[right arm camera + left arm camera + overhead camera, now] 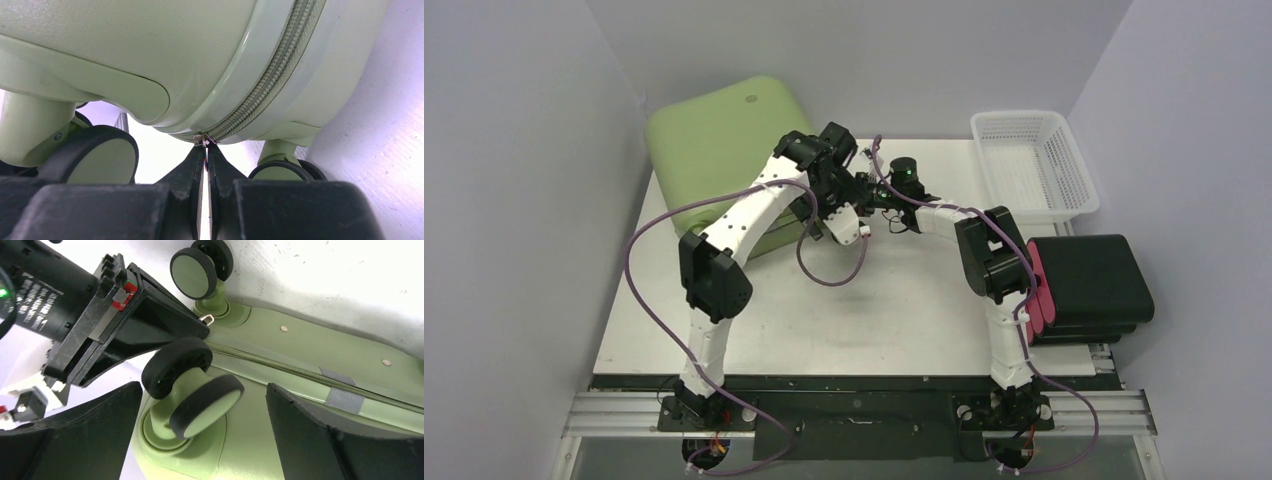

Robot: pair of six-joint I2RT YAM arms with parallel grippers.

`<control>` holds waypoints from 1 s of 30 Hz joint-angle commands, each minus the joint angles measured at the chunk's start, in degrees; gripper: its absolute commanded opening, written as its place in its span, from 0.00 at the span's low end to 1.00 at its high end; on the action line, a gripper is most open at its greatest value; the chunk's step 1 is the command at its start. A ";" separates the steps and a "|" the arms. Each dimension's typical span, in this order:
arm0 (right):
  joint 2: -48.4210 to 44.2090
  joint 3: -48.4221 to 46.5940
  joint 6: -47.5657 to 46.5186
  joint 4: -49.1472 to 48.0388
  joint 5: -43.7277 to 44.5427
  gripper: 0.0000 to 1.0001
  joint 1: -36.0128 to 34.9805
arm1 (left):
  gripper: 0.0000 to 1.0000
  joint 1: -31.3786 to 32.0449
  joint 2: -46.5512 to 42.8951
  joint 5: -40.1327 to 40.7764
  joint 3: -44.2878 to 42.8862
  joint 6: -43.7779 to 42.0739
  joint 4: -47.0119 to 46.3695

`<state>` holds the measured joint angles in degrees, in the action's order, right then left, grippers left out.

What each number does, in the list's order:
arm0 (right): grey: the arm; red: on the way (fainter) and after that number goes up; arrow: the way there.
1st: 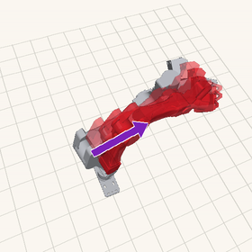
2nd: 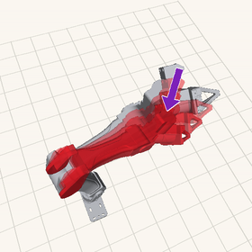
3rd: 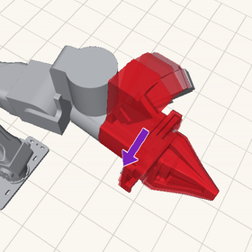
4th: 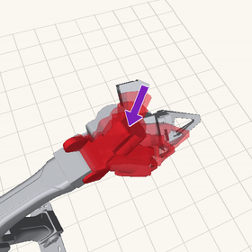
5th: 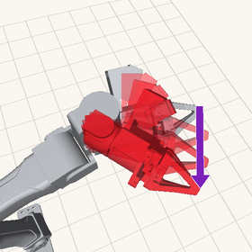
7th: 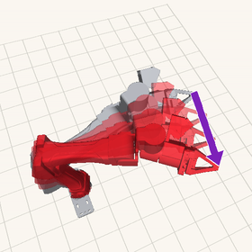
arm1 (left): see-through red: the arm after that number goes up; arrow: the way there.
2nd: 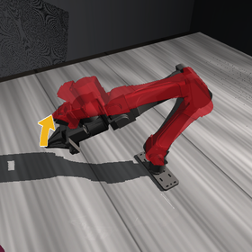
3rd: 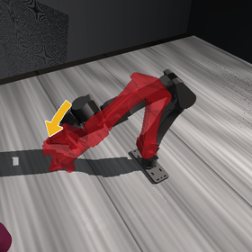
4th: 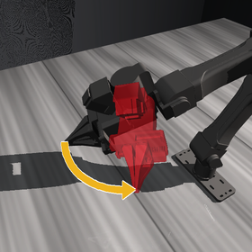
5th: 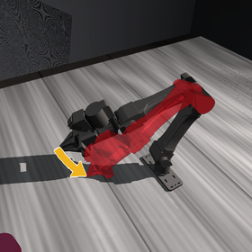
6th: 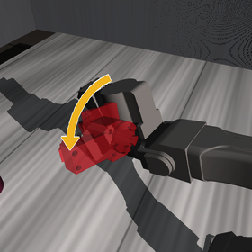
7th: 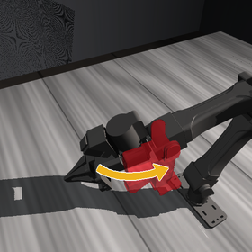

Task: Open, take out, and arrange the luggage
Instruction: Unzip the luggage at the center of the board.

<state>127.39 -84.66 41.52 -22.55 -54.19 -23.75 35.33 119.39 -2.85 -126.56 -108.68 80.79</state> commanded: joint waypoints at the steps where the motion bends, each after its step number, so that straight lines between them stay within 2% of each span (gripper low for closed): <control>1: 2.02 -2.92 -1.21 -5.41 13.31 0.00 2.92 | 0.91 -0.08 2.47 2.04 -0.91 0.16 -2.28; 5: 1.16 -3.25 -2.64 -3.96 13.63 0.00 2.92 | 0.81 -0.24 4.94 2.13 -3.72 1.82 -1.97; 9: 0.52 -3.23 -3.35 -3.35 13.94 0.00 2.92 | 0.61 -0.42 5.74 2.38 -4.75 2.19 -1.40; 13: 0.80 -3.65 -3.31 -3.36 14.00 0.00 3.00 | 0.29 -0.37 5.02 5.40 -4.20 2.34 -0.35; 17: 0.94 -4.19 -3.57 -3.01 14.64 0.00 3.09 | 0.05 -0.39 3.73 7.86 -2.80 3.27 2.93; 19: 0.82 -4.64 -4.61 -1.86 15.14 0.00 3.14 | 0.00 -0.36 2.17 8.42 0.04 4.31 3.92; 25: -0.66 -6.05 -10.45 7.32 19.19 0.00 3.52 | 0.00 -0.70 -6.56 6.40 12.22 5.97 1.30; 30: -2.27 -7.73 -18.39 15.13 23.75 0.00 3.39 | 0.00 -0.53 -10.53 3.30 16.61 8.61 3.40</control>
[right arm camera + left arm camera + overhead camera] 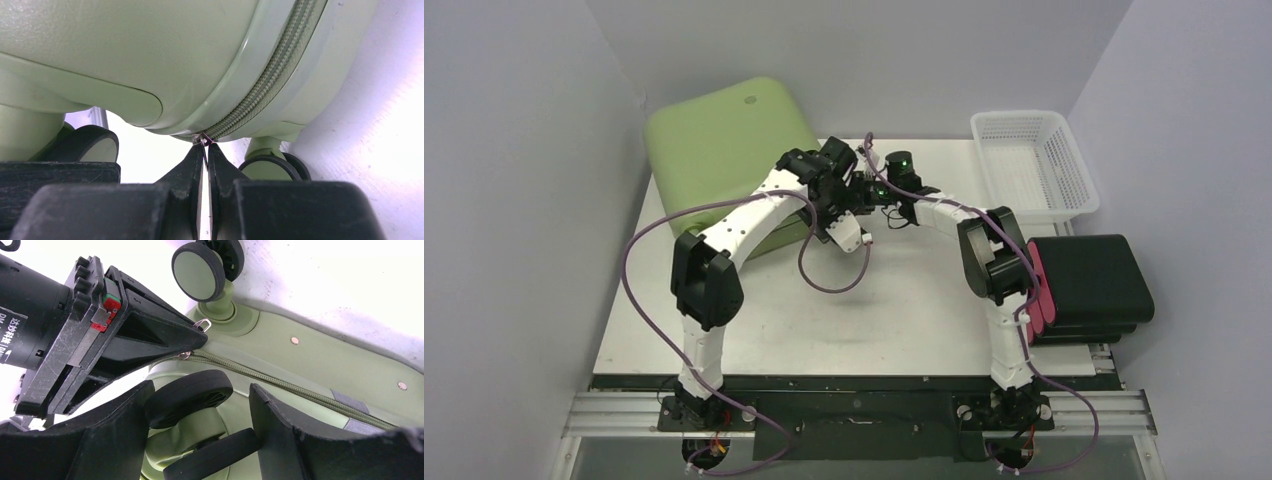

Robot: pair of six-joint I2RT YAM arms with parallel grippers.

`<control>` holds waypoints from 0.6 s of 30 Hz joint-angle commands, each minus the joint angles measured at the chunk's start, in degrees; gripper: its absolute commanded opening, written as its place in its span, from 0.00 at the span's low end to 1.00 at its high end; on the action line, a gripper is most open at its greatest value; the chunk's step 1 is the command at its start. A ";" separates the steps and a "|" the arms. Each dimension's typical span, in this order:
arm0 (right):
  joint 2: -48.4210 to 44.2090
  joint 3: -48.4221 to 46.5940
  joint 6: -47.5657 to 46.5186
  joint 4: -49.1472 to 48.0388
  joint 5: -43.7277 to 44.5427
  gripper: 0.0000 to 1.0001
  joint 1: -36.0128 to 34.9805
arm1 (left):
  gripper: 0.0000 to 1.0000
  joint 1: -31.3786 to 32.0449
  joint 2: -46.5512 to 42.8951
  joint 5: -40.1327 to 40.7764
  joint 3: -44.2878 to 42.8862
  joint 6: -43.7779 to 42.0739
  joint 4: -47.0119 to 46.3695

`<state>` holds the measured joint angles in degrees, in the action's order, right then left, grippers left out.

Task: Open, take out, and arrange the luggage
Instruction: Unzip the luggage at the center of the board.

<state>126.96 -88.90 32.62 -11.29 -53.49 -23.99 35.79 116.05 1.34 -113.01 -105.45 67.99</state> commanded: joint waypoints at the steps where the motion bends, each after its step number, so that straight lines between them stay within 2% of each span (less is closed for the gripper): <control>1: -2.29 -3.48 -10.73 4.95 23.38 0.00 3.56 | 0.00 -0.99 -8.06 -1.12 3.94 6.10 16.43; 9: -5.01 -4.67 -21.69 15.25 27.28 0.00 1.67 | 0.00 -0.62 -14.45 -4.78 9.20 9.82 20.51; 18: -6.07 -4.50 -24.11 16.92 25.88 0.00 0.55 | 0.00 2.37 -24.62 -7.26 18.71 16.53 23.48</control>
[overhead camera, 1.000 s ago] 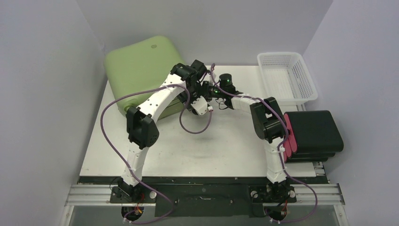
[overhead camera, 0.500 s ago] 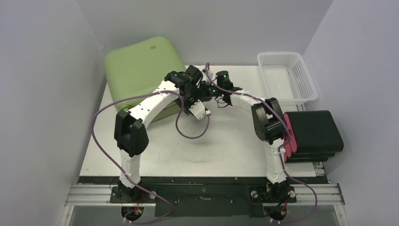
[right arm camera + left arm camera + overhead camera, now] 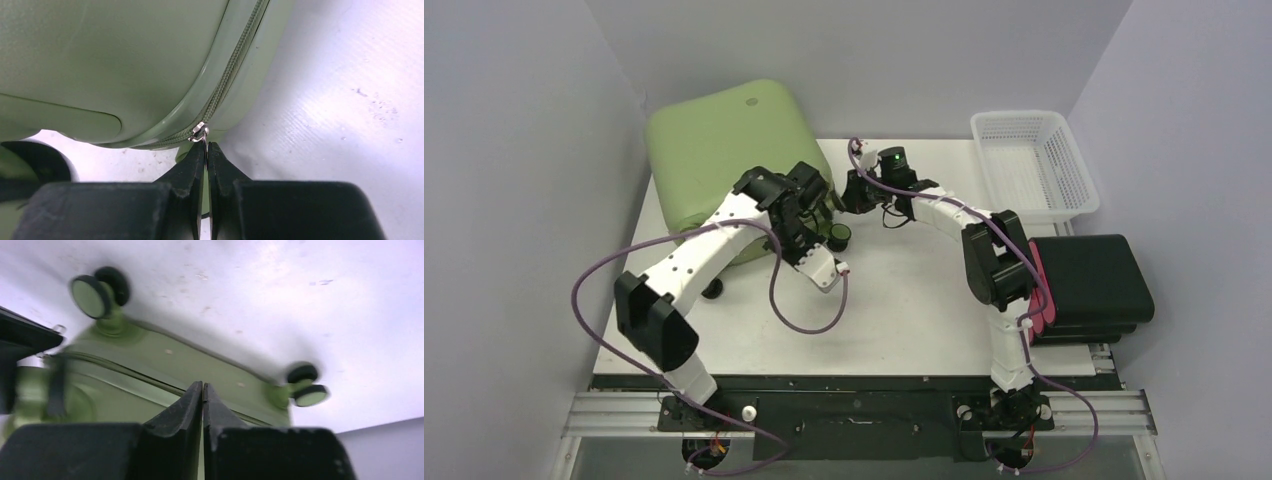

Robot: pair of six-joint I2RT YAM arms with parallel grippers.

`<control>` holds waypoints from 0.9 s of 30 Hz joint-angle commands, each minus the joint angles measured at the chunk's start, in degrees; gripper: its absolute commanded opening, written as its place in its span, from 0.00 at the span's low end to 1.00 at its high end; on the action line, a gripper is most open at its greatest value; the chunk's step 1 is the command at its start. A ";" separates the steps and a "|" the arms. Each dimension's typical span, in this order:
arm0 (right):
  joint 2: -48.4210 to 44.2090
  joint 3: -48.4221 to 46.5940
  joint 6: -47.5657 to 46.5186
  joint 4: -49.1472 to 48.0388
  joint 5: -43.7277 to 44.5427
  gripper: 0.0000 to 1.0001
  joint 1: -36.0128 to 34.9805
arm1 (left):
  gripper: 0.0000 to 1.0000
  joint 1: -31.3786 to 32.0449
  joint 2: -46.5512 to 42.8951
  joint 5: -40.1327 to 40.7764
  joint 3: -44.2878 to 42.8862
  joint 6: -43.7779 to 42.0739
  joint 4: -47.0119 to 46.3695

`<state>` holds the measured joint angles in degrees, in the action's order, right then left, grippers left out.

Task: Open, take out, and arrange the luggage
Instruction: Unzip the luggage at the center of the board.

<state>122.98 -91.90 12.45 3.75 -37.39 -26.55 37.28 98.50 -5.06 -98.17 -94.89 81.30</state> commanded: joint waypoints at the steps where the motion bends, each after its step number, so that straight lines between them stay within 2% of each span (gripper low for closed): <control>1: -1.89 -2.07 -4.21 1.92 8.88 0.00 3.00 | 0.00 1.77 -8.05 -0.88 5.14 6.62 10.19; 4: -1.00 -2.66 -4.55 1.27 6.92 0.00 2.39 | 0.00 2.43 -12.36 -1.86 9.09 10.43 9.56; 5: -1.12 -2.18 -4.19 0.52 5.56 0.00 2.25 | 0.04 2.27 -12.89 -2.30 9.11 11.92 7.34; 7: -1.97 -0.21 -3.03 -2.47 3.49 0.00 1.95 | 0.16 1.26 -13.72 -3.40 7.22 16.60 3.29; 14: -10.43 12.51 -3.56 -12.36 -1.74 0.00 0.52 | 0.28 -6.72 -14.74 -7.38 -3.58 30.60 -12.20; 18: -15.18 18.98 -4.43 -14.73 -2.91 0.00 -0.50 | 0.31 -10.98 -17.34 -1.92 -1.89 38.19 -24.24; 22: -16.55 21.14 -4.44 -15.65 -2.82 0.00 -0.95 | 0.35 -14.24 -20.54 6.74 4.28 43.27 -37.51; 27: -15.46 20.61 -3.21 -16.40 -2.05 0.00 -0.32 | 0.39 -18.81 -19.41 9.16 5.31 51.66 -42.62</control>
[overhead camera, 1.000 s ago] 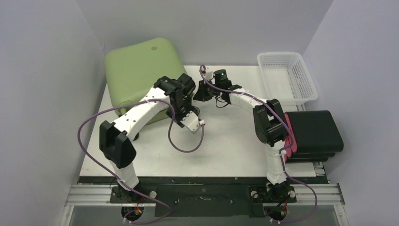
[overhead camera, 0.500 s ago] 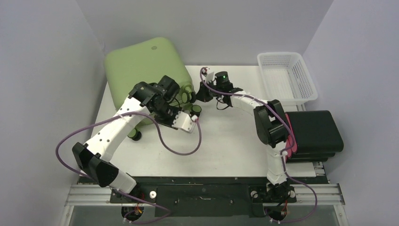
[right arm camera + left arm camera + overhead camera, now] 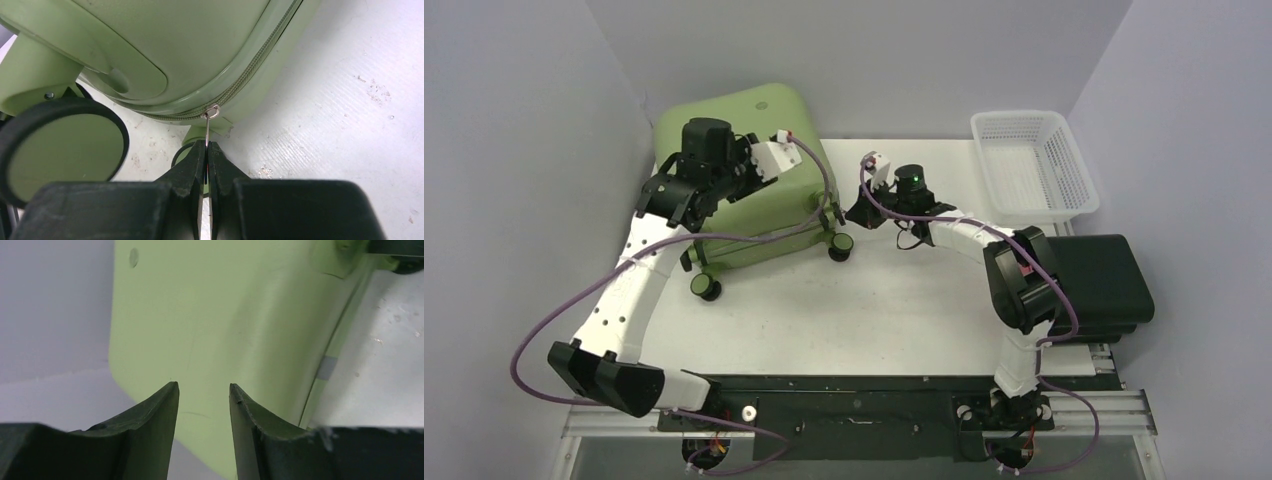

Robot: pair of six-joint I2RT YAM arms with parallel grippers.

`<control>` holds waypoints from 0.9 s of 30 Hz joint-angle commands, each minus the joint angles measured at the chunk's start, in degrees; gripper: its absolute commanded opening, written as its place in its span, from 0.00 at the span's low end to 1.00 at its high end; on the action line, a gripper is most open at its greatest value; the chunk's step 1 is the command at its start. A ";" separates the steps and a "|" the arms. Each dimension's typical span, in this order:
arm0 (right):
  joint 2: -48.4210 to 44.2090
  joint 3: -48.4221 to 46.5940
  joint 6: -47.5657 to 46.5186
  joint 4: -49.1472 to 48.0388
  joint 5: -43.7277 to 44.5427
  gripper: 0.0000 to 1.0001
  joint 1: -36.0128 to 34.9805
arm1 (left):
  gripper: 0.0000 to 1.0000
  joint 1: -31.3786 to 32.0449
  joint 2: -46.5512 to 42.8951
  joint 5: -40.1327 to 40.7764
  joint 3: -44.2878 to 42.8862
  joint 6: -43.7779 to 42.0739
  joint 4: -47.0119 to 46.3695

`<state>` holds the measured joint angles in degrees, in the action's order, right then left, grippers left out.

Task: Open, take out, and arrange the luggage
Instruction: Unzip the luggage at the center of the board.

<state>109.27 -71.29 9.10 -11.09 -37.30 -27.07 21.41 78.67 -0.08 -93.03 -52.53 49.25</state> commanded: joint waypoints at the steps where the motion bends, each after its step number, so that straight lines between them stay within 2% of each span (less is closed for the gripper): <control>1: -1.82 0.22 0.26 -1.74 -2.31 0.00 0.15 | 0.40 -3.92 0.77 4.33 0.08 9.82 -10.71; 7: -5.87 7.13 0.24 -4.86 -2.94 0.00 -2.78 | 0.40 -7.09 3.71 5.79 -1.16 12.25 -12.44; 11: -8.65 12.18 3.01 -10.37 -3.14 0.00 -4.20 | 0.40 -8.71 4.73 6.68 -0.73 13.66 -12.97; 21: -13.39 19.56 4.87 -11.91 -3.76 0.00 -9.78 | 0.42 -11.17 6.53 8.13 2.09 14.50 -17.89; 27: -10.29 16.78 3.98 -10.63 1.62 0.00 -6.87 | 0.41 -11.01 12.11 5.50 -0.01 14.44 -19.31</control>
<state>98.52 -52.60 13.13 -22.31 -34.94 -35.00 10.41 86.87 7.14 -91.02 -39.22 33.80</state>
